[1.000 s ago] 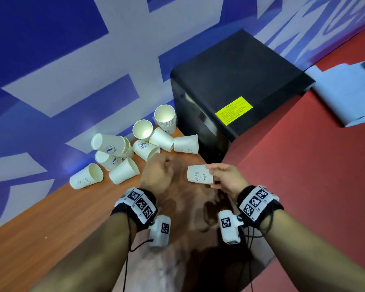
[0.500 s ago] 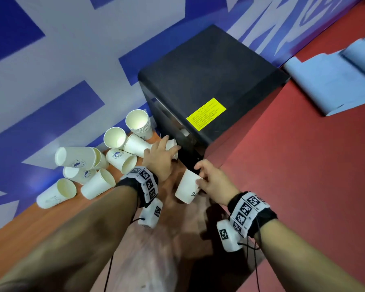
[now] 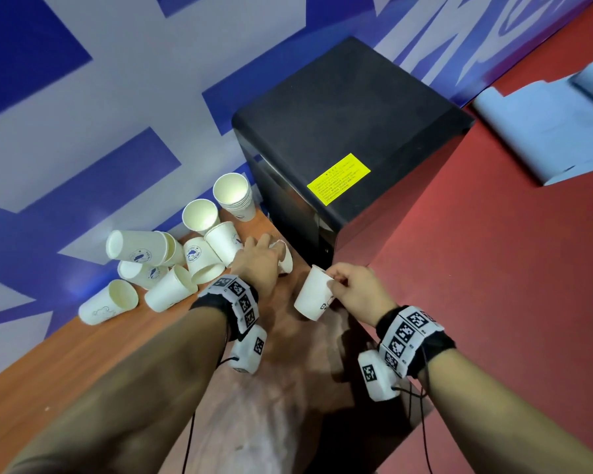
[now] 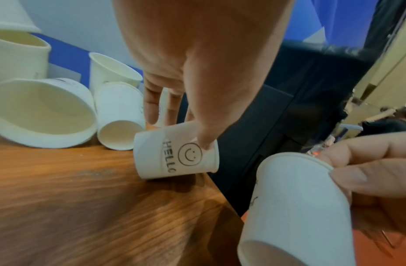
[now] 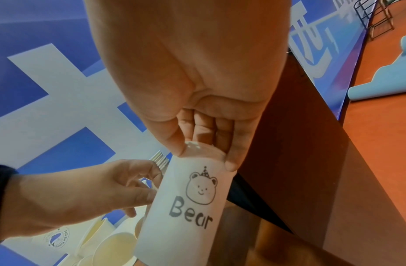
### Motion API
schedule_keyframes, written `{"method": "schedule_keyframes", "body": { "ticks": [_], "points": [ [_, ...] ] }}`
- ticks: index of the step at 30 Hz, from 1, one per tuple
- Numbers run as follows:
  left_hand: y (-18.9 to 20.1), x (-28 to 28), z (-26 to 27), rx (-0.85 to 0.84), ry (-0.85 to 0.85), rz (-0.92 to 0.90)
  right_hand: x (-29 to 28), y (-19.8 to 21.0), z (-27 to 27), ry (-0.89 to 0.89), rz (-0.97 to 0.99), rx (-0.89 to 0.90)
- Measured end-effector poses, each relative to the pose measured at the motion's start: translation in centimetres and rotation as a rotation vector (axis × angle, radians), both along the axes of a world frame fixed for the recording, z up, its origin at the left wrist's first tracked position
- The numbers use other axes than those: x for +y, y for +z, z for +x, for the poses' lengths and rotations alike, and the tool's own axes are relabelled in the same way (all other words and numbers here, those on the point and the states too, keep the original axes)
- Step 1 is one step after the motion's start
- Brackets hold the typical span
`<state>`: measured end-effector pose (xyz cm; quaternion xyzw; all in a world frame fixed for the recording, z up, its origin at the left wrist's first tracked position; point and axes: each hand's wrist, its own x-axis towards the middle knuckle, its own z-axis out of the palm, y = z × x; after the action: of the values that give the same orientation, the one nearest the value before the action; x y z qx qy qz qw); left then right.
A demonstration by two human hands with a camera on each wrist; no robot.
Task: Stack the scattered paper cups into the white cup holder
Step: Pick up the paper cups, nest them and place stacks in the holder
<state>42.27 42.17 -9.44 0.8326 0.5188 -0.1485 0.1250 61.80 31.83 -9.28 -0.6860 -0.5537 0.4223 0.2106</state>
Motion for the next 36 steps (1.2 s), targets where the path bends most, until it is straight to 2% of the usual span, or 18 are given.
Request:
{"method": "schedule_keyframes", "body": {
  "ticks": [7,12,15,19,23,27,36],
  "points": [
    [3.4,-3.1,-4.8,-0.282,0.257,-0.011,0.2,2.9,-2.4,0.046,0.066,-0.010],
    [5.5,-7.1,-10.7,-0.553,0.537,-0.003,0.4,5.1,-7.0,0.099,0.132,0.024],
    [6.8,-10.3,-15.1,-0.672,0.700,0.081,0.3,6.2,-10.6,0.174,0.151,0.013],
    [8.3,-15.7,-20.7,-0.834,0.926,0.317,-0.8,7.8,-16.5,0.233,0.214,0.067],
    [9.5,-21.4,-26.8,-0.913,1.185,0.444,-2.8,9.6,-23.0,0.305,0.345,0.073],
    [10.5,-27.3,-32.7,-1.041,1.339,0.490,-5.8,11.1,-29.2,0.424,0.372,0.086],
    [11.3,-40.6,-47.7,-1.076,1.481,0.570,-16.5,12.9,-44.8,0.514,0.423,0.094]
  ]
}}
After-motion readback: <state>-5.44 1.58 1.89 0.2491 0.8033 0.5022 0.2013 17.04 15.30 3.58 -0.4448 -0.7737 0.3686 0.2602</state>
